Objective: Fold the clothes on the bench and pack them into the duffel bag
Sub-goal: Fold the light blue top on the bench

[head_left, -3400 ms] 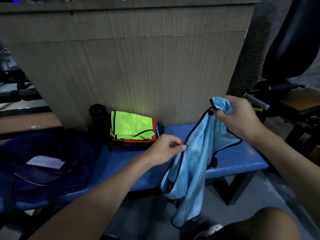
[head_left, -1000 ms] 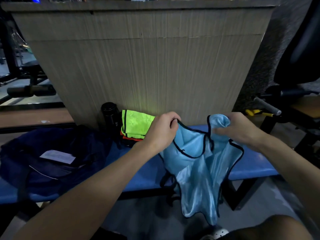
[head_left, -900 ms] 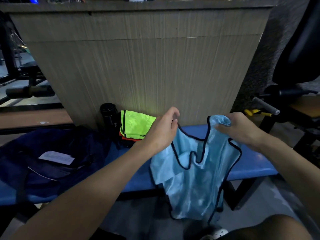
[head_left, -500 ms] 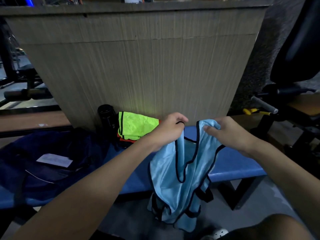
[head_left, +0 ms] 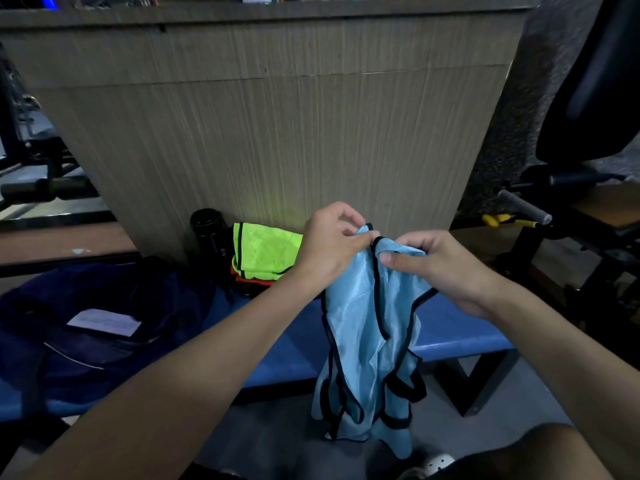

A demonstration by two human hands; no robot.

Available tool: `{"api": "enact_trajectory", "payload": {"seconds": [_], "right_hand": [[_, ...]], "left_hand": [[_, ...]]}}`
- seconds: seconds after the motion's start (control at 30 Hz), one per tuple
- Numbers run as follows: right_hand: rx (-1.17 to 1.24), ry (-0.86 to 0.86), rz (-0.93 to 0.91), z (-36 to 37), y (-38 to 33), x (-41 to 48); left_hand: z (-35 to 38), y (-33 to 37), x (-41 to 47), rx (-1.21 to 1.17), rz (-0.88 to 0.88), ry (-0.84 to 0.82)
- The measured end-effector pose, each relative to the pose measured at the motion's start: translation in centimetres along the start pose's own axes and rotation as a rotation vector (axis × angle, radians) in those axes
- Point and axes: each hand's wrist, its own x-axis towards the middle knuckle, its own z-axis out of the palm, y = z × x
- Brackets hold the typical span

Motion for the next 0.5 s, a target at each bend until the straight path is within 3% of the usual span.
{"api": "enact_trajectory", "payload": {"seconds": [0.27,0.4,0.5], "right_hand": [[-0.053,0.025,-0.006,0.4,0.3,0.0],[-0.003,0.220,-0.042,0.3,0.5,0.4],[0.028,0.303,-0.048,0.0,0.5,0.6]], "left_hand": [[0.7,0.0,0.3,-0.046,-0.057,0.064],[0.4,-0.3,-0.4,-0.097,-0.102,-0.209],[0.4,-0.7,-1.0,0.049,-0.109,-0.356]]}}
